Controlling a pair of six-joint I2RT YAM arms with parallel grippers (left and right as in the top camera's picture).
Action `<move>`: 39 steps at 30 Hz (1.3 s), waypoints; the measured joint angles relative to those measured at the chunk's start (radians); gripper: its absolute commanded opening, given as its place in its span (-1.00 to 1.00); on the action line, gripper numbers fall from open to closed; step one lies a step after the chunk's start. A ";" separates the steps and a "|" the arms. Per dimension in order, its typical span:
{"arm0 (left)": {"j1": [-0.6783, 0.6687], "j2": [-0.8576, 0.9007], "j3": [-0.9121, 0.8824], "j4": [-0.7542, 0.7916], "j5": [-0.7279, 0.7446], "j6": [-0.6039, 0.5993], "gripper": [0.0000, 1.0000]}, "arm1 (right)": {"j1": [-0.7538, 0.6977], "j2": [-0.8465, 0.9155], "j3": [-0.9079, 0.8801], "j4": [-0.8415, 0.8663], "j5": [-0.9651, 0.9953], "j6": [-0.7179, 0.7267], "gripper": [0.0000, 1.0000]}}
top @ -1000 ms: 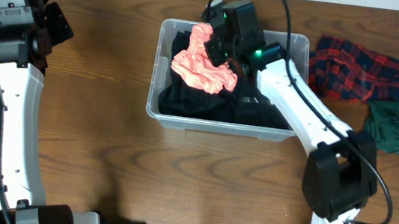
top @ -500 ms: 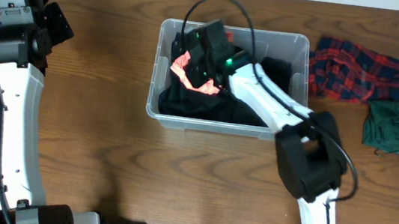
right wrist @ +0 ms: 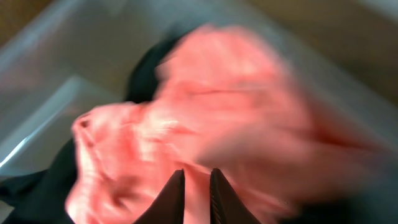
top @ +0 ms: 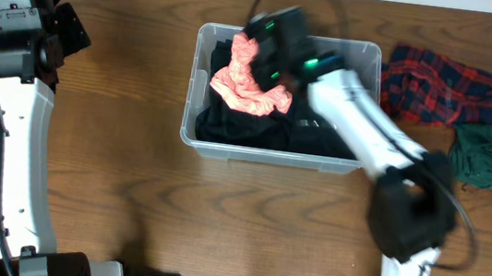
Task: Pack container
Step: 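Move right gripper back to the dark green garment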
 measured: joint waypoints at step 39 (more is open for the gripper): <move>0.000 0.000 0.000 0.000 0.000 0.000 0.96 | -1.207 -0.197 -0.482 -0.082 0.160 0.797 0.98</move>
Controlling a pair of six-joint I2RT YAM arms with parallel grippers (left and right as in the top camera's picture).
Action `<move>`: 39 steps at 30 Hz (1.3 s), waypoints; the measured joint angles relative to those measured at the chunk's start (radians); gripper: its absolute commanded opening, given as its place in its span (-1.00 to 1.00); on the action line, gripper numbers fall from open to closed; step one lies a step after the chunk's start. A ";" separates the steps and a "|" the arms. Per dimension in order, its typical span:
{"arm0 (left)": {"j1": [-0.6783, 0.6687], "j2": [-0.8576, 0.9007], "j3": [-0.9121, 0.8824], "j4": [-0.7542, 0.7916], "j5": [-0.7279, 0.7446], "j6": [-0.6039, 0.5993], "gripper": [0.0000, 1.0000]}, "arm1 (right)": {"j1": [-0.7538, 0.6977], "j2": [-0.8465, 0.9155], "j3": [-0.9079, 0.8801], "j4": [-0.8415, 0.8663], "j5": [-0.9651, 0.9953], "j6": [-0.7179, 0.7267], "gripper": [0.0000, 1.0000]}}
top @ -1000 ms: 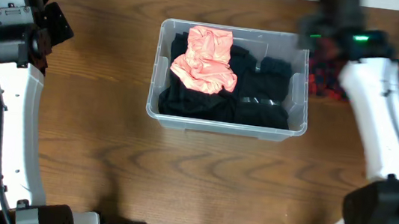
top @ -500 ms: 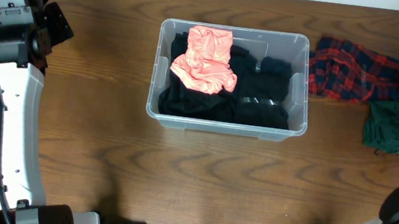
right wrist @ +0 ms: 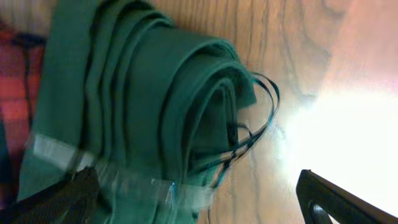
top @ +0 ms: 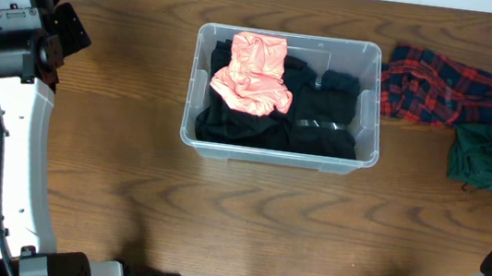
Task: Pack container
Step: 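Move right gripper back to the dark green garment, then grasp the dark green garment with right gripper and lift it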
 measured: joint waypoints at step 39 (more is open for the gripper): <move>0.000 0.000 0.000 0.000 0.000 0.000 0.96 | -0.020 -0.093 -0.239 0.331 -0.167 0.010 -0.97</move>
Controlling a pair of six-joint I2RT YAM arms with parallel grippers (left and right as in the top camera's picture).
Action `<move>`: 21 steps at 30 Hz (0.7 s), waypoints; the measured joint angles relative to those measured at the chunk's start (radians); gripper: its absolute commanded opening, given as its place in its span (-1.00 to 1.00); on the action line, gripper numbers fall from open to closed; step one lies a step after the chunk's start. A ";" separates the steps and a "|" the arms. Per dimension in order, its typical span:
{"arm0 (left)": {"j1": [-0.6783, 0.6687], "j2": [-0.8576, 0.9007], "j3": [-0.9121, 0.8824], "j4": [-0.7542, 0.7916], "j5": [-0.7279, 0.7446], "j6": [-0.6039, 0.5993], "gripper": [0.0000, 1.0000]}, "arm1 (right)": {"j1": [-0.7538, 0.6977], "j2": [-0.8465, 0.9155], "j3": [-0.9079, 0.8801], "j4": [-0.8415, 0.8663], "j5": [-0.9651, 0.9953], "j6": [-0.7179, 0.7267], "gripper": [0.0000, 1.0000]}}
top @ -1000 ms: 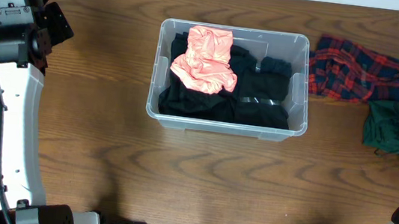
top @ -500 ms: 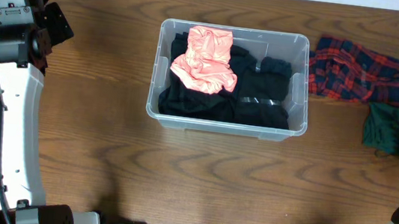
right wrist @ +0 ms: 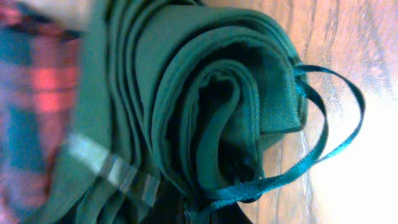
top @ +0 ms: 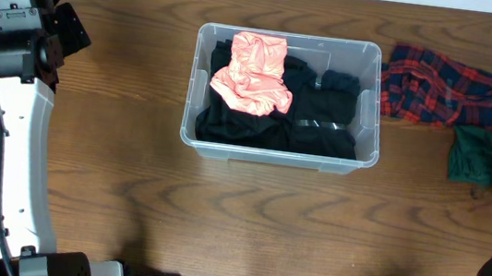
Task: Pack container
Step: 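Grasp the dark green garment with right gripper and lift it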
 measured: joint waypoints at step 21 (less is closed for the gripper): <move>0.000 0.000 0.000 0.000 0.000 0.000 0.96 | 0.738 -0.534 -0.007 0.251 -0.067 -0.125 -0.97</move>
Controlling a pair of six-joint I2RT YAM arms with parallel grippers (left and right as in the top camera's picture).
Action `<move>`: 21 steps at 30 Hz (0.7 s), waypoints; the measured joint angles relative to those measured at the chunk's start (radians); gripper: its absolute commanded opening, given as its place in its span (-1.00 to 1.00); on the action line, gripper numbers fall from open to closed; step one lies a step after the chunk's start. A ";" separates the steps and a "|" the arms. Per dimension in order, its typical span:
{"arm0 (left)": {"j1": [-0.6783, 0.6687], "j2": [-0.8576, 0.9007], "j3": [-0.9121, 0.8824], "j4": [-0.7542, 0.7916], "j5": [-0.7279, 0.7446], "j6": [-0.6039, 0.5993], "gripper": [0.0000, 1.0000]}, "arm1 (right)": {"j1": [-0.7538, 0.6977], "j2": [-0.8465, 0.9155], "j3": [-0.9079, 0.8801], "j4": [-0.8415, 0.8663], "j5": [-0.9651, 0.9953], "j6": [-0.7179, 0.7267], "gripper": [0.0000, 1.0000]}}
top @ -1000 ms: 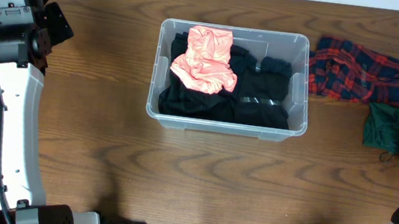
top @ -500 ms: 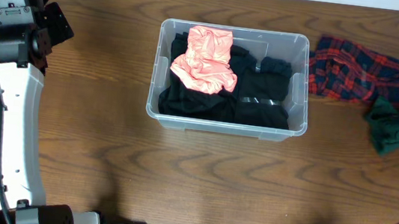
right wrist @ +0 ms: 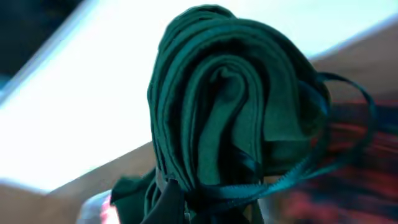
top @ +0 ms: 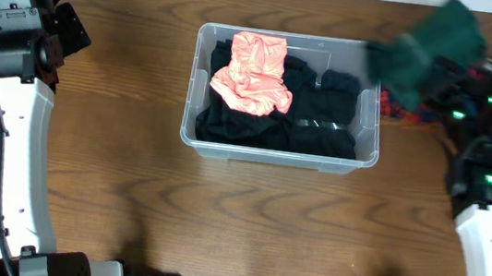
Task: Pack container
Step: 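Grasp the dark green garment with right gripper and lift it, then carry the green garment over the bin and release it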
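Observation:
A clear plastic container (top: 198, 86) stands mid-table, holding black clothes (top: 313, 118) and a pink garment (top: 252, 72). My right gripper (right wrist: 205, 208) is shut on a folded green garment (top: 429, 43), carried in the air above the container's right rim; the wrist view fills with the green garment (right wrist: 230, 93) and its dangling ribbon. A red plaid garment (top: 398, 104) lies on the table right of the container, mostly hidden behind the arm. My left arm (top: 16, 37) stands at the far left; its gripper is out of view.
The wooden table (top: 246, 222) spreads in front of the container. The right arm (top: 491, 185) stretches over the table's right side. A dark rail runs along the front edge.
My right gripper was shut on the green garment on the table at the far right. Now it holds that garment up in the air beside the container's right rim.
My right gripper was over the pink garment inside the container. Then it stood open at the green garment on the far right. It then shut on that garment, and now carries it near the container.

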 measured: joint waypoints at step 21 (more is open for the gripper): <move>0.000 0.000 0.000 0.000 0.000 0.000 0.96 | 0.377 0.305 0.000 0.214 0.516 0.187 -0.98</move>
